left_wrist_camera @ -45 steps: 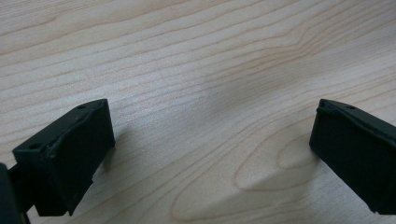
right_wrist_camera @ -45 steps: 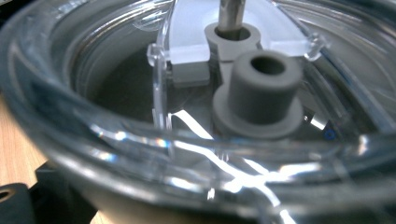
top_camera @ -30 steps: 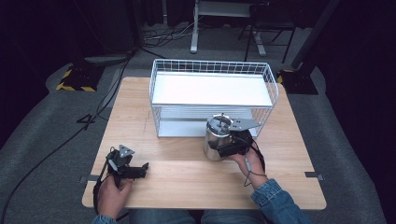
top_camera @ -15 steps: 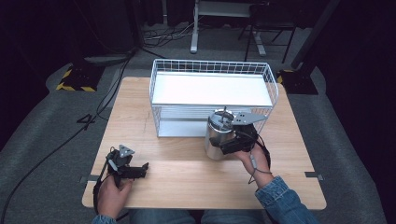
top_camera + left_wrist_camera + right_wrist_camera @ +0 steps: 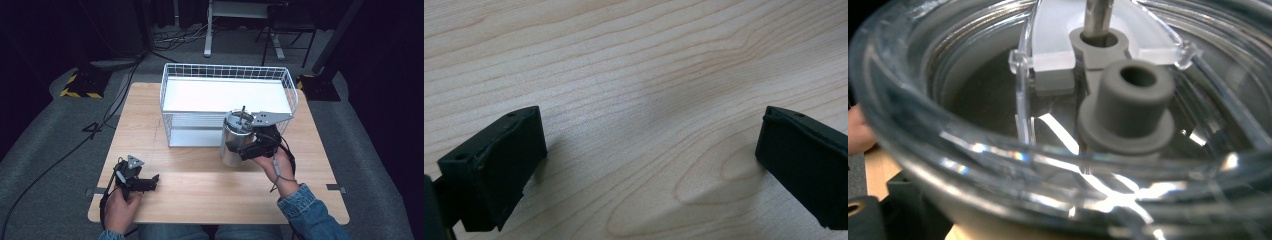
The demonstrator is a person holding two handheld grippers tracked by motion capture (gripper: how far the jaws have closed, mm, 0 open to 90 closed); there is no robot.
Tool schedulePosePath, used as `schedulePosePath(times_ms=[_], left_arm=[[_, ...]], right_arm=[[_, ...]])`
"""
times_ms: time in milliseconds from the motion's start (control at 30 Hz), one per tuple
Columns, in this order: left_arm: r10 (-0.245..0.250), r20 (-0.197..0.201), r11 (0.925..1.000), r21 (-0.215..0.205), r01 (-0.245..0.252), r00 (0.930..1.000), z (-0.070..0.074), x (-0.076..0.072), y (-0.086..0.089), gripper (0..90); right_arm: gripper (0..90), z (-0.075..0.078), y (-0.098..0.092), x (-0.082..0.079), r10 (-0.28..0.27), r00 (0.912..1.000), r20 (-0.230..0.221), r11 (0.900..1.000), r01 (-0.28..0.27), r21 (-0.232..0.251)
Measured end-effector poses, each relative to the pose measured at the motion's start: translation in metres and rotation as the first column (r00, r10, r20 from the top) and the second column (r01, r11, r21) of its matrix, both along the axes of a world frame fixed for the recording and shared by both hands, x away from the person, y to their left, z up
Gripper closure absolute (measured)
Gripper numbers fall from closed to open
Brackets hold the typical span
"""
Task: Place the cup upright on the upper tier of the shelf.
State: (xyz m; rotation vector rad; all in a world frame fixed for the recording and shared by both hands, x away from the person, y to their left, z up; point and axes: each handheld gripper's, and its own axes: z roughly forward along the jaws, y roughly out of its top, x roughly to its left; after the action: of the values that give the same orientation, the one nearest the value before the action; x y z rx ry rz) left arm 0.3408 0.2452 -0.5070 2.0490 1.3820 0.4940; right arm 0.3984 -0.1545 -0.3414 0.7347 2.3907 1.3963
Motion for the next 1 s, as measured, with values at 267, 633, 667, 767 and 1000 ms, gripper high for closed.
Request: schedulePosePath(times_ms=[267,633,667,767,1000], left_arm=[[0.0,0.0,1.0,0.0,0.0,1.0,0.0,0.0,0.0,0.3],[0.0,0.0,1.0,0.0,0.0,1.0,0.0,0.0,0.0,0.3],[0.0,0.0,1.0,0.0,0.0,1.0,0.0,0.0,0.0,0.3],[0.0,0.0,1.0,-0.001,0.0,1.0,0.0,0.0,0.0,0.3],[0.001,0.0,1.0,-0.001,-0.001,1.0,0.0,0.0,0.0,0.3]], right_arm=[[3.6,0.028,-0.001,-0.001,-0.003,0.9999,0.012,1.0,0.003,0.007],[3.6,0.061,0.003,0.003,-0.011,0.9991,0.04,1.0,0.011,0.015],[3.6,0.061,0.003,0.003,-0.011,0.9991,0.04,1.0,0.011,0.015],[3.6,0.069,0.006,0.005,-0.011,0.9989,0.046,1.0,0.01,0.012],[3.6,0.081,0.009,0.011,-0.014,0.9987,0.05,1.0,0.013,0.017]])
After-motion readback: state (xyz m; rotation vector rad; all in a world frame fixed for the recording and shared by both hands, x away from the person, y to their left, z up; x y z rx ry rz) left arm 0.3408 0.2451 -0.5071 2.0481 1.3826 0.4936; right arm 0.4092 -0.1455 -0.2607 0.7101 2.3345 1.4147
